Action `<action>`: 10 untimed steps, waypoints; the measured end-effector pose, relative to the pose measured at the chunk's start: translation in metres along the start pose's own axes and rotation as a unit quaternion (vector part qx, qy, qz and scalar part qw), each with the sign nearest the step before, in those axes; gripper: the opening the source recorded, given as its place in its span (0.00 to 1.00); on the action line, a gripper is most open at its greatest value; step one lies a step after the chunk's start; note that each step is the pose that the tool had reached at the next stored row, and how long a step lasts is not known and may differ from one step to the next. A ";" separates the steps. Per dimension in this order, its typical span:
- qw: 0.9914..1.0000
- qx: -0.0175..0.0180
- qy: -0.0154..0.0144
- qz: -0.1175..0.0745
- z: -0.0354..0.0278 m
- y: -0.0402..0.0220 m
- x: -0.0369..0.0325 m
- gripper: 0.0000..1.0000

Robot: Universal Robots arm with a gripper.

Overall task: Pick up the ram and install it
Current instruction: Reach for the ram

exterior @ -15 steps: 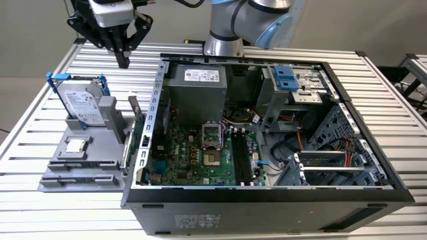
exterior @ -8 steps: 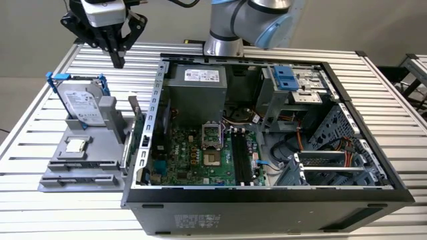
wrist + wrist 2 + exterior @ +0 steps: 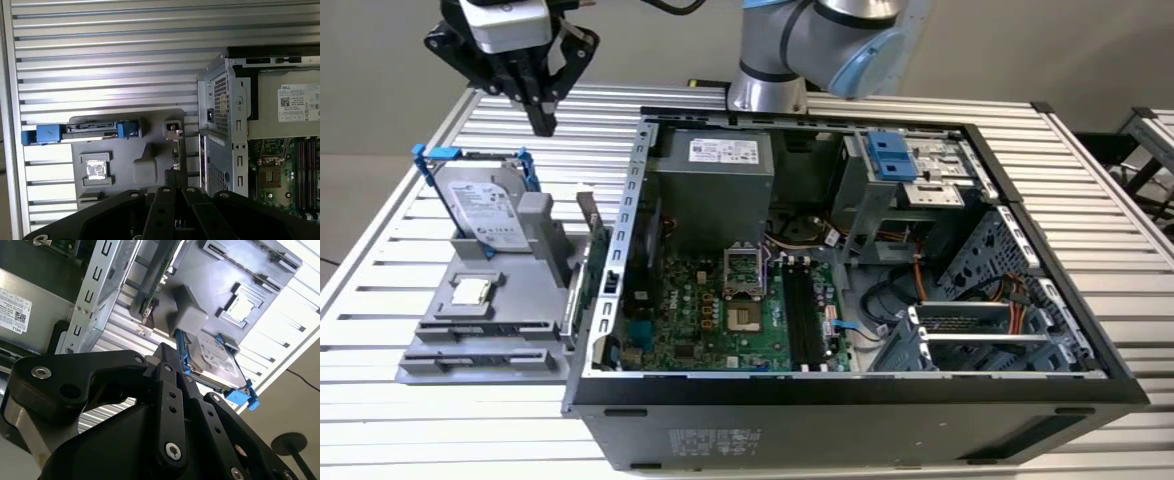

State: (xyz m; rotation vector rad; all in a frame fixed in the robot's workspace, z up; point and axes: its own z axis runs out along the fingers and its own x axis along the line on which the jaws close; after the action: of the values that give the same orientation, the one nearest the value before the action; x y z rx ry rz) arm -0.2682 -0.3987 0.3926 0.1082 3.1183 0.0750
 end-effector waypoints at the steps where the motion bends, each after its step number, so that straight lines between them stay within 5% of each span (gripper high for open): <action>1: 1.000 0.000 0.000 0.000 0.0000 -0.0001 0.0015 0.00; 10: 1.000 0.000 0.000 0.000 -0.0004 -0.0012 0.0175 0.00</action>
State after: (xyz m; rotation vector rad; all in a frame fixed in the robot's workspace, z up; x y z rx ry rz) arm -0.2858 -0.3988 0.3926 0.1081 3.1182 0.0750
